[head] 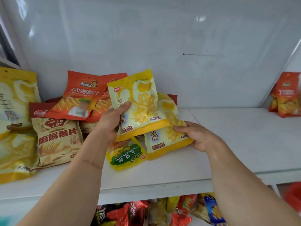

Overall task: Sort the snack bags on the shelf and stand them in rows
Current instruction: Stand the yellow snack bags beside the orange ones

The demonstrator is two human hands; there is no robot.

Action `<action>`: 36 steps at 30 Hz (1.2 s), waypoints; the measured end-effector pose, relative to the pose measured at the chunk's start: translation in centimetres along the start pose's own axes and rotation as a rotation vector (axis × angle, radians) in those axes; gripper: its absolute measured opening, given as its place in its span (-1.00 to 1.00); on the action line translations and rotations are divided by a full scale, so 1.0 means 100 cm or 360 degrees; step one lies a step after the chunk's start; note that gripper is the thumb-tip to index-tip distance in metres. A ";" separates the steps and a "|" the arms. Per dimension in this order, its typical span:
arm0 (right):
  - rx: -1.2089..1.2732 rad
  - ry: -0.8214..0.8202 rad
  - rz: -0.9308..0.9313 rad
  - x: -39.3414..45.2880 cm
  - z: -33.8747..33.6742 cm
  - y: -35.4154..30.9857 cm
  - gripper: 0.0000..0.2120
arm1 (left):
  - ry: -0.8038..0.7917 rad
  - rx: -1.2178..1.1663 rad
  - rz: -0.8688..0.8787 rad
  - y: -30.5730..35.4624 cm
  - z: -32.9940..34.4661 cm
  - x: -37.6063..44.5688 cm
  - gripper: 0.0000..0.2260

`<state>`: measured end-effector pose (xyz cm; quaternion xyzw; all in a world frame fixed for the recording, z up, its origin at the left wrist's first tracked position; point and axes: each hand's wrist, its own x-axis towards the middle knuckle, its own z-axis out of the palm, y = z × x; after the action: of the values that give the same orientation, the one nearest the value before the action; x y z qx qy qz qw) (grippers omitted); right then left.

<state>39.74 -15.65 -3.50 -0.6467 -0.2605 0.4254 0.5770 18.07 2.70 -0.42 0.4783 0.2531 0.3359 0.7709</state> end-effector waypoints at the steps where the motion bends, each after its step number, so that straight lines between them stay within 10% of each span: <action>1: 0.0099 0.0025 -0.0038 -0.005 -0.008 0.003 -0.61 | -0.0030 -0.0001 0.0012 -0.003 0.005 0.001 -0.64; 14: 0.0476 0.0241 -0.0395 -0.065 -0.088 0.006 -0.52 | -0.0510 0.0213 -0.0123 -0.049 0.111 -0.012 -0.70; 26: 0.0165 0.0702 -0.0366 -0.097 -0.296 0.006 -0.68 | -0.0475 0.0175 -0.0013 -0.127 0.271 -0.014 -0.74; 30: 0.0199 0.0685 -0.0416 -0.104 -0.356 0.001 -0.36 | -0.0438 0.0170 -0.0055 -0.161 0.324 -0.012 -0.66; 36: 0.0211 0.0653 -0.0475 -0.091 -0.431 -0.006 -0.71 | -0.0435 0.0198 -0.0079 -0.189 0.384 0.010 -0.66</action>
<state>71.97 -45.65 -1.89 -0.6346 -0.2020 0.2116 0.7153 51.21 -24.35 -1.77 0.5602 0.1779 0.2322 0.7750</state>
